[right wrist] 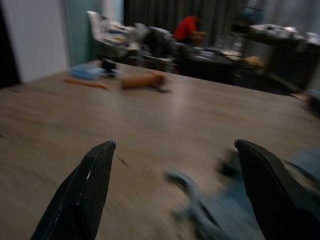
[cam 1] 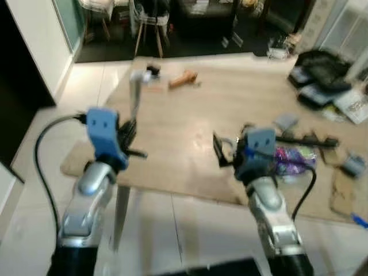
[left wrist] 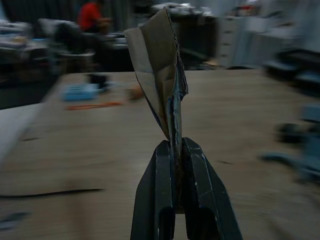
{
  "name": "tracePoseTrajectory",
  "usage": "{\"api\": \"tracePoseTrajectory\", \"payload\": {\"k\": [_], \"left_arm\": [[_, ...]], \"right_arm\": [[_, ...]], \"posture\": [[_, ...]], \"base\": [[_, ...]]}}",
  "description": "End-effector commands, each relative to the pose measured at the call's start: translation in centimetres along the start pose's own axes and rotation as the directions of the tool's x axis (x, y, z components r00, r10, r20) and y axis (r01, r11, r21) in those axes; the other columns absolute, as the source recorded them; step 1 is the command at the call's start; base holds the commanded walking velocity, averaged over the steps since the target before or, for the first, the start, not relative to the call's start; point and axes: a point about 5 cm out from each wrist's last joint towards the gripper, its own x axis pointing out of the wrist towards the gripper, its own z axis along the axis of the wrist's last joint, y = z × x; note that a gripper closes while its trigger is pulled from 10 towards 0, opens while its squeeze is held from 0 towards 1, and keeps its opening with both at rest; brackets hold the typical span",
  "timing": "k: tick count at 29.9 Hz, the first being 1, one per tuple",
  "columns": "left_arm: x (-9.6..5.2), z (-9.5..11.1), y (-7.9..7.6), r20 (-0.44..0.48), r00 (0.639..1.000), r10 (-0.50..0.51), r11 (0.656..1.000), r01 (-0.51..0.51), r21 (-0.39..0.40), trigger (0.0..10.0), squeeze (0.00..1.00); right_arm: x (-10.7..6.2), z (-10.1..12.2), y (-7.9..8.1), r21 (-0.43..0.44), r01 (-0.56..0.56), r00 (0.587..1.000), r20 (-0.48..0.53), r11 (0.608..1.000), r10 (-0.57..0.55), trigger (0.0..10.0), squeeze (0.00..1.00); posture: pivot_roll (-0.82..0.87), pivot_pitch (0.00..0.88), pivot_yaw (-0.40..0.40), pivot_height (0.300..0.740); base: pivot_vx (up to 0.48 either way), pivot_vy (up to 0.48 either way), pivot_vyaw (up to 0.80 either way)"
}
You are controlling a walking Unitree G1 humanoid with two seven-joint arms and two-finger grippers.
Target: Picking trash to rubbish bin
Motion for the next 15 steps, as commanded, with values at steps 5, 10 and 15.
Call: {"api": "tracePoseTrajectory", "payload": {"k": [5,10,15], "left_arm": [[-0.24,-0.43,0.03,-0.022,1.000,0.005,1.000,-0.005,0.001,10.0,0.00],[-0.19,-0.63,-0.32,-0.048,0.998,-0.028,0.999,0.029,0.018,10.0,0.00],[-0.06,-0.99,-0.74,-0.090,0.994,-0.060,0.996,0.066,0.063,10.0,0.00]], "right_arm": [[-0.23,-0.35,0.07,0.020,0.004,1.000,-0.016,1.000,-0.003,10.0,0.00],[-0.26,-0.41,0.11,0.022,0.005,1.000,-0.019,1.000,-0.004,10.0,0.00],[-0.46,-0.59,0.14,0.028,0.016,1.000,-0.026,0.999,-0.015,10.0,0.00]], "posture": [[-0.05,0.080,-0.018,0.740],[-0.05,0.080,-0.018,0.740],[-0.05,0.083,-0.008,0.740]], "base": [[-0.399,0.000,0.00],[-0.154,0.000,0.00],[0.000,0.000,0.00]]}}
